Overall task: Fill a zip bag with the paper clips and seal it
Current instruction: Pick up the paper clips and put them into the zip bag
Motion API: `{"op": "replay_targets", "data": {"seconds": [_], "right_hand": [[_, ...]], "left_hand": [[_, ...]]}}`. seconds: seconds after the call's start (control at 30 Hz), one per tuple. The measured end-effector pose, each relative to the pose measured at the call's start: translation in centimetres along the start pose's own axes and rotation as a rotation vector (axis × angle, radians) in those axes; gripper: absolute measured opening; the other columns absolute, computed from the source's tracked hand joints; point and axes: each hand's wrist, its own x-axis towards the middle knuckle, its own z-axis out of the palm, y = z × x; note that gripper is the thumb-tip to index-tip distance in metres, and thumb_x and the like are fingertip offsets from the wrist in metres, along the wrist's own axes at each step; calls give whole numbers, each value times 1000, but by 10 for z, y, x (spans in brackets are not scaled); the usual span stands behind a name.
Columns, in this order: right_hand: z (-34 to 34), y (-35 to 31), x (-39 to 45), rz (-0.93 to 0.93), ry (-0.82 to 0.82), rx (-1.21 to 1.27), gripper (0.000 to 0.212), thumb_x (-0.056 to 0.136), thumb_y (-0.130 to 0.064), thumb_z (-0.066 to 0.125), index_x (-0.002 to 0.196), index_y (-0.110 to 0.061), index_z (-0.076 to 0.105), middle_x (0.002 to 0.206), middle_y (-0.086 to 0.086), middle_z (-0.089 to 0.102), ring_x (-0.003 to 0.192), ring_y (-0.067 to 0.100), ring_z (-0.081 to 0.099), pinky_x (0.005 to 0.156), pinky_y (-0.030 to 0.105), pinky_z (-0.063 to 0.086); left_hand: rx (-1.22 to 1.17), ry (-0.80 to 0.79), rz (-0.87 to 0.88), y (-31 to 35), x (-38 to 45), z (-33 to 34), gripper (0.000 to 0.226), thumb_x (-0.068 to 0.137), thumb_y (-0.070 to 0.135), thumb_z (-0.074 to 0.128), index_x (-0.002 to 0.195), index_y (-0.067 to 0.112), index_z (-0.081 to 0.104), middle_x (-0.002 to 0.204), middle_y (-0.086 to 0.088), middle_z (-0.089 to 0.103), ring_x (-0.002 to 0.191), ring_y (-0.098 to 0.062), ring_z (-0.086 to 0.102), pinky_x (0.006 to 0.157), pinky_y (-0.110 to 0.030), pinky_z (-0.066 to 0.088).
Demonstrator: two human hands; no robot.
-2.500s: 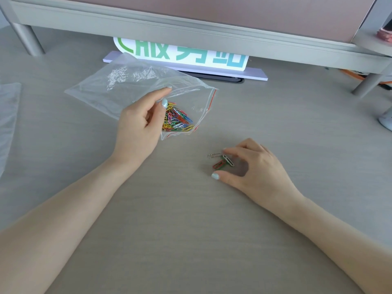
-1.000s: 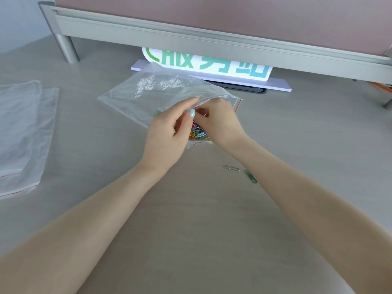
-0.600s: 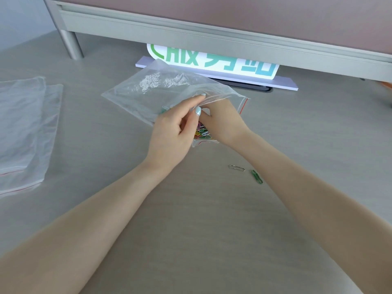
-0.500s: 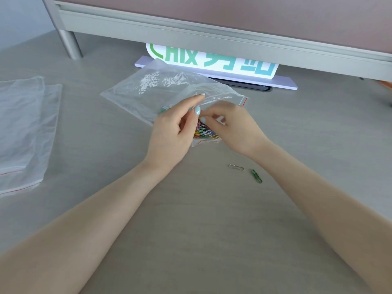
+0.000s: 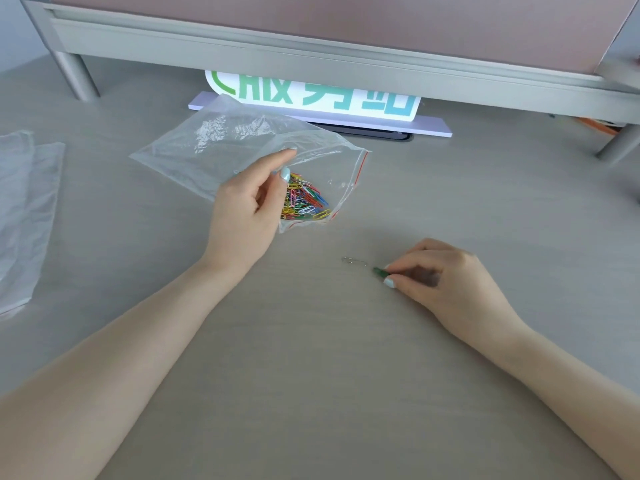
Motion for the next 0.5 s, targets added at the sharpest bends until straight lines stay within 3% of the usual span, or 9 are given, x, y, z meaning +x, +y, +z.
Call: {"op": "replay_targets", "data": {"seconds": [0.03, 0.1, 0.2, 0.33, 0.4, 0.5], "right_hand": [[1, 0, -1, -6, 4, 15, 8, 78, -21, 71, 76, -29, 72, 81, -9, 63, 72, 10, 59, 71, 31, 49], [2, 0, -1, -16, -1, 43, 11, 79, -17, 69, 74, -27, 72, 80, -8, 63, 69, 10, 59, 68, 26, 48], [7, -6, 2, -42, -35, 51, 10, 80, -16, 69, 74, -23, 72, 79, -9, 62, 68, 9, 57, 66, 20, 45], [15, -12, 12, -119, -13, -42, 6, 79, -21, 69, 74, -23, 68, 80, -9, 58, 74, 13, 56, 69, 27, 45], [16, -13, 17, -150, 14, -96, 4, 77, -24, 70, 79, -25, 67, 85, -14, 54, 78, 9, 51, 71, 19, 41], [17, -11, 20, -144, 18, -108, 20, 76, -30, 71, 96, -28, 67, 93, -19, 46, 90, 3, 45, 80, 13, 36]], "left_hand": [[12, 0, 5, 0, 0, 0, 30, 94, 6, 46, 120, 14, 60, 94, -13, 67, 75, -8, 50, 66, -8, 34], [28, 0, 13, 1, 0, 0, 30, 94, 6, 46, 120, 13, 60, 99, -22, 65, 81, -7, 50, 68, -7, 34], [38, -1, 11, 1, 1, -1, 30, 94, 6, 46, 120, 13, 60, 99, -23, 65, 78, -6, 50, 67, -7, 34], [39, -5, 14, 1, 1, -1, 30, 95, 6, 46, 120, 12, 60, 100, -24, 65, 72, -3, 50, 68, -6, 34], [45, -2, 18, 2, 1, -1, 30, 95, 6, 46, 120, 12, 60, 99, -23, 65, 69, -1, 50, 67, -6, 34], [55, -3, 27, 2, 1, -2, 30, 94, 5, 47, 120, 11, 60, 98, -21, 65, 64, 2, 49, 65, -5, 33]]}}
